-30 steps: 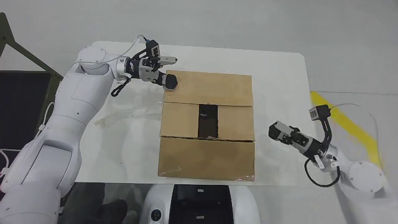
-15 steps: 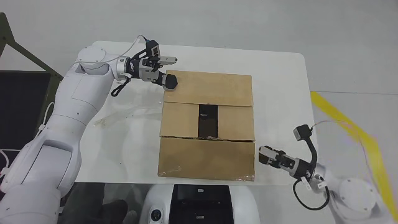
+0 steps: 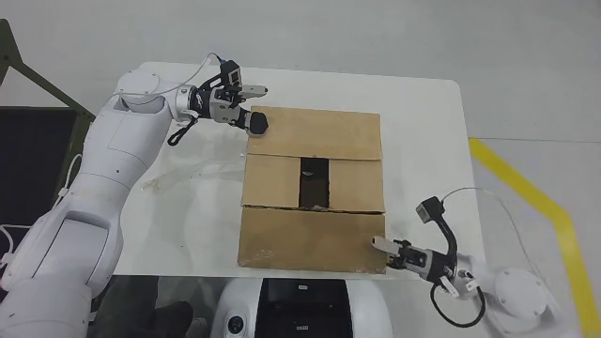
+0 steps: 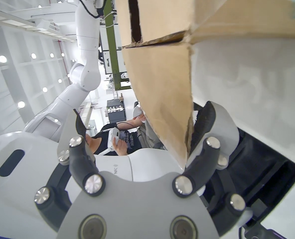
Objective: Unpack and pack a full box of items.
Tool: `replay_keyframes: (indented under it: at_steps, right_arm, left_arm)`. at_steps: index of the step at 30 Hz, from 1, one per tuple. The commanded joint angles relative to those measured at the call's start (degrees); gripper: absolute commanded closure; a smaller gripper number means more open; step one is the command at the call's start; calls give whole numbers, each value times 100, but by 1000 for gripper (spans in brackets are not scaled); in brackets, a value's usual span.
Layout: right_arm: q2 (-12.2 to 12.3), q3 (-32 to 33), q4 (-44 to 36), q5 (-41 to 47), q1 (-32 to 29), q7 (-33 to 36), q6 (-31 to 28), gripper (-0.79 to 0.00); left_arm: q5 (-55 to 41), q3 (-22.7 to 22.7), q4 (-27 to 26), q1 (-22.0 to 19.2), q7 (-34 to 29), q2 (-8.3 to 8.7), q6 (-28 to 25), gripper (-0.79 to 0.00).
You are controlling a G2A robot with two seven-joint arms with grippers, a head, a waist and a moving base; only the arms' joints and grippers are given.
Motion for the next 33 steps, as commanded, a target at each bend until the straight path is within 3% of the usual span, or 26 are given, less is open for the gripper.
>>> replay_keyframes:
  at_steps: [1, 16, 33]
  right_arm:
    - [8, 36, -90, 98, -42, 44, -34, -785]
    - [20, -1, -200, 546, 268, -12, -211, -785]
    - [-11, -356, 91, 825, 1340, -263, 101, -785]
  left_arm:
    - [0, 0, 0, 0, 0, 0, 0, -785]
    - [0, 0, 0, 0, 0, 0, 0, -785]
    - [0, 0, 0, 0, 0, 0, 0, -785]
